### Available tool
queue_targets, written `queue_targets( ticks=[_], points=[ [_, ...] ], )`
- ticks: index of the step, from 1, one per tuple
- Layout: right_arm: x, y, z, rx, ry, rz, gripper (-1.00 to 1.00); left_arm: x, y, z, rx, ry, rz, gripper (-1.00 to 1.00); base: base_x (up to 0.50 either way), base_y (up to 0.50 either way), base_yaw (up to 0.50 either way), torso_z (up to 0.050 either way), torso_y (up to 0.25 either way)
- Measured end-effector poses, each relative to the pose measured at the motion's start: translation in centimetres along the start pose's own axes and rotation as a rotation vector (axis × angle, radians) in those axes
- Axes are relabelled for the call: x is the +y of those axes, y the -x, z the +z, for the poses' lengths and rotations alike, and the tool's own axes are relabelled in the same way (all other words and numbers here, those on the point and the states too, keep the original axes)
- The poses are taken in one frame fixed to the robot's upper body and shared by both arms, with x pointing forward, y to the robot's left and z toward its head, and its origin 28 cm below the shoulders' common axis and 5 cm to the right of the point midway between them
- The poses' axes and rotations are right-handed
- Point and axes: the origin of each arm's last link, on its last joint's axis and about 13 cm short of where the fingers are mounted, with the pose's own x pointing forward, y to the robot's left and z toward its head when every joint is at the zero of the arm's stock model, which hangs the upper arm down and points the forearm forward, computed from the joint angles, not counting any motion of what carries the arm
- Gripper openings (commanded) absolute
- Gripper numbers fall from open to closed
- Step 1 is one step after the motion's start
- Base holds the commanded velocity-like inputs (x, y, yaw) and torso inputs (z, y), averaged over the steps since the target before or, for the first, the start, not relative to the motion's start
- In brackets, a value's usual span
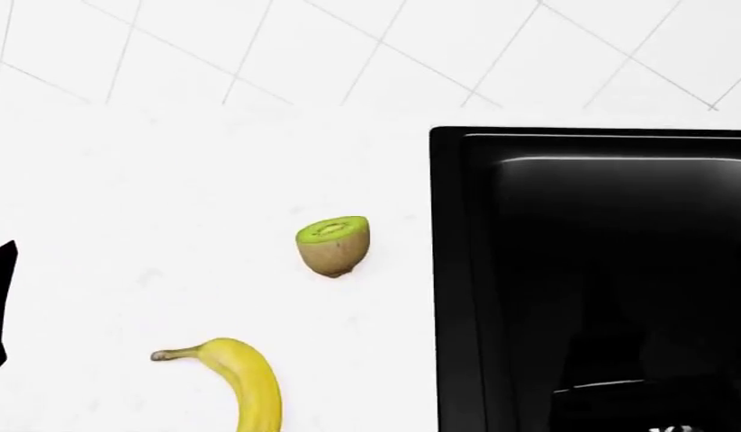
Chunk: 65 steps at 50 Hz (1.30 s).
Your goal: There is a mixed pile of frozen fruits and vegetables on the counter. Locate all the frozen vegetables and place the items in a bowl on the counter. Take all the frozen fruits and defrost them in a running sink.
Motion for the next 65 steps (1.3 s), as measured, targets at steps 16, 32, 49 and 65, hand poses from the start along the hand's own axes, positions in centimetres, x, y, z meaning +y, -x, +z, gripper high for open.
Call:
queue_targets(
  ticks=[16, 32, 49, 65],
  points=[
    [0.2, -1.5, 0.1, 0.004, -0.039, 0.027, 1.00, -0.1, 0.0, 0.4, 0.004, -0.002, 0.000, 1.00, 0.00, 0.00, 0.00, 0.000, 0.000],
    [1.8, -9.8, 0.0, 0.079, -0.095, 0.201, 1.00, -0.3, -0.1, -0.1, 0.015, -0.014, -0.005, 1.00, 0.00, 0.00, 0.00, 0.000, 0.000],
    [5.0, -19.0, 0.6, 0.196, -0.113, 0.401, 1.00, -0.3, -0.5, -1.0, 0.024, -0.014, -0.009, 1.00, 0.00, 0.00, 0.00, 0.000, 0.000],
    [7.2, -25.2, -1.8, 0.319, -0.108, 0.473, 1.00, 0.1, -0.6, -1.7, 0.036, 0.002, -0.005, 1.00, 0.00, 0.00, 0.00, 0.000, 0.000]
  ],
)
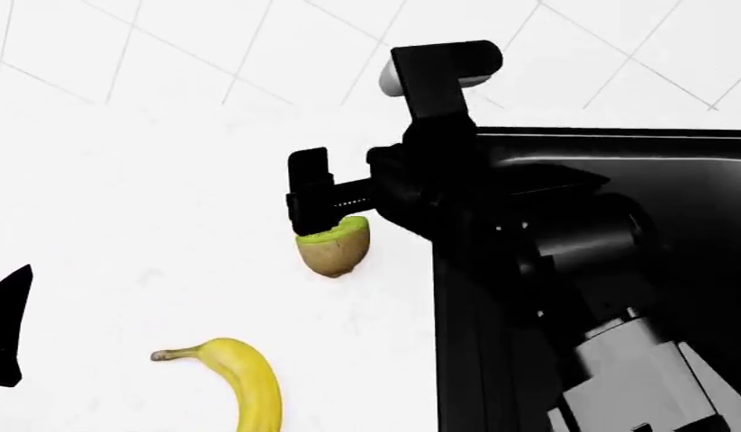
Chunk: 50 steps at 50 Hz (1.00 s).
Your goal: There is a mixed pile of frozen fruits and vegetables on the counter. Locate all the frozen vegetables and place the items in a bowl on the counter. Take all the frozen fruits and defrost them in a running sink.
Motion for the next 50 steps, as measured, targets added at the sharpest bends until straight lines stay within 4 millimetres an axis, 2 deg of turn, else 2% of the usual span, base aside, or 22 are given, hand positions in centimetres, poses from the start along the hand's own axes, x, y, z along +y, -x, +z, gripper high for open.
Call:
queue_targets(
  ticks=[20, 39, 40, 50],
  points=[
    [0.0, -0.9, -3.1, 0.115, -0.026, 0.021, 1.00, 0.1, -0.2, -0.6, 0.014, 0.011, 0.001, 1.00, 0.00, 0.00, 0.00, 0.000, 0.000],
    [0.0, -1.0, -4.7, 0.160, -0.046, 0.026, 1.00, 0.1, -0.3, -0.9, 0.017, 0.013, 0.001, 1.00, 0.00, 0.00, 0.00, 0.000, 0.000],
    [0.0, -1.0, -4.7, 0.159, -0.045, 0.025, -1.00, 0.0, -0.3, -0.9, 0.017, 0.013, 0.000, 1.00, 0.00, 0.00, 0.00, 0.000, 0.000],
    [0.4, -0.3, -3.9, 0.123, -0.004, -0.003, -1.00, -0.1, -0.3, -1.1, 0.025, 0.005, -0.009, 1.00, 0.00, 0.00, 0.00, 0.000, 0.000]
  ],
)
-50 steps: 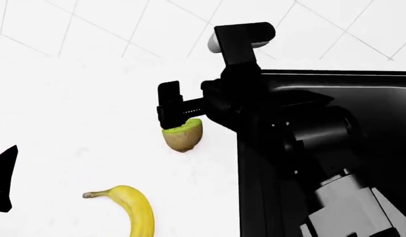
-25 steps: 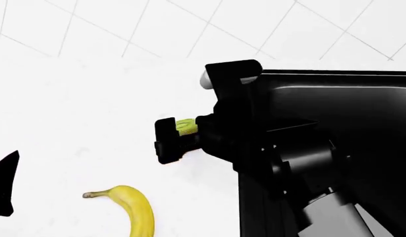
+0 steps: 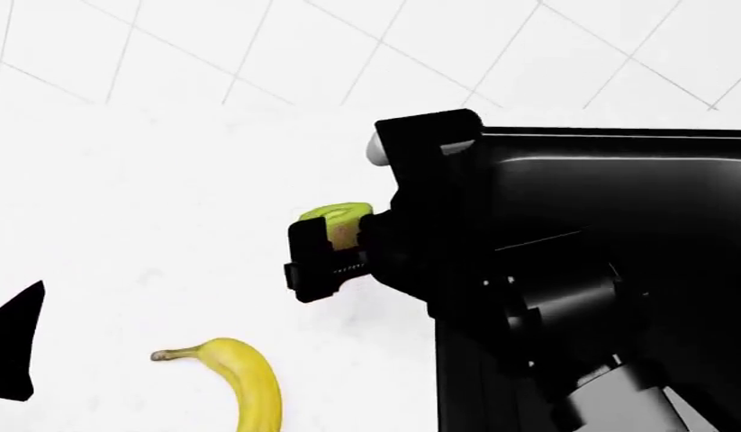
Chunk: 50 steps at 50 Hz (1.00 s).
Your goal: There is a mixed pile of frozen fruits and vegetables on the counter. Locate all the frozen vegetables and place the items in a bowl on the counter. Take all the frozen fruits and defrost them in a running sink.
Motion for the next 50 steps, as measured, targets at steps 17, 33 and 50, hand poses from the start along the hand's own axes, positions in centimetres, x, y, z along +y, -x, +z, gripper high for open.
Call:
queue_targets(
  ticks=[17, 33, 50],
  points=[
    [1.5, 3.8, 3.3, -0.113, 0.076, -0.053, -1.00, -3.6, 1.2, 1.4, 0.003, -0.072, -0.157, 1.00, 0.00, 0.00, 0.00, 0.000, 0.000],
    [1.9, 5.3, 3.8, -0.139, 0.099, -0.068, -1.00, -9.0, 1.0, 1.3, 0.115, -0.171, -0.302, 1.00, 0.00, 0.00, 0.00, 0.000, 0.000],
    [1.6, 5.5, 3.4, -0.145, 0.085, -0.063, -1.00, -13.0, 1.0, 0.0, 0.232, -0.243, -0.388, 1.00, 0.00, 0.00, 0.00, 0.000, 0.000]
  ],
)
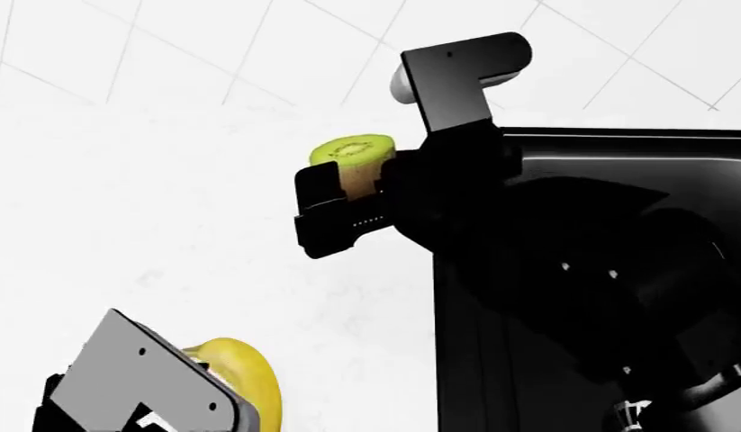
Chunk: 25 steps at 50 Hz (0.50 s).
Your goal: There is a mixed pile of frozen fruits and vegetables on the counter. Locate all the frozen vegetables and place the items in a bowl on the counter. Take all the frozen fruits and defrost them in a running sink.
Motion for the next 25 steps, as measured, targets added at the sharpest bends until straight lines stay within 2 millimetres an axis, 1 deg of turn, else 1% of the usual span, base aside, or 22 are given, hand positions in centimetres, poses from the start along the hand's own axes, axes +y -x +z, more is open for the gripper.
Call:
queue_targets(
  ticks=[14, 25],
  points=[
    [-0.2, 0.0, -0.3, -0.004, -0.013, 0.003, -1.00, -0.5, -0.7, -0.9, 0.065, -0.031, 0.025, 1.00, 0.00, 0.00, 0.00, 0.000, 0.000],
    [-0.4, 0.1, -1.0, -0.003, -0.035, 0.003, -1.00, -0.7, -1.6, -1.2, 0.064, -0.044, 0.024, 1.00, 0.00, 0.01, 0.01, -0.013, 0.000]
  ],
)
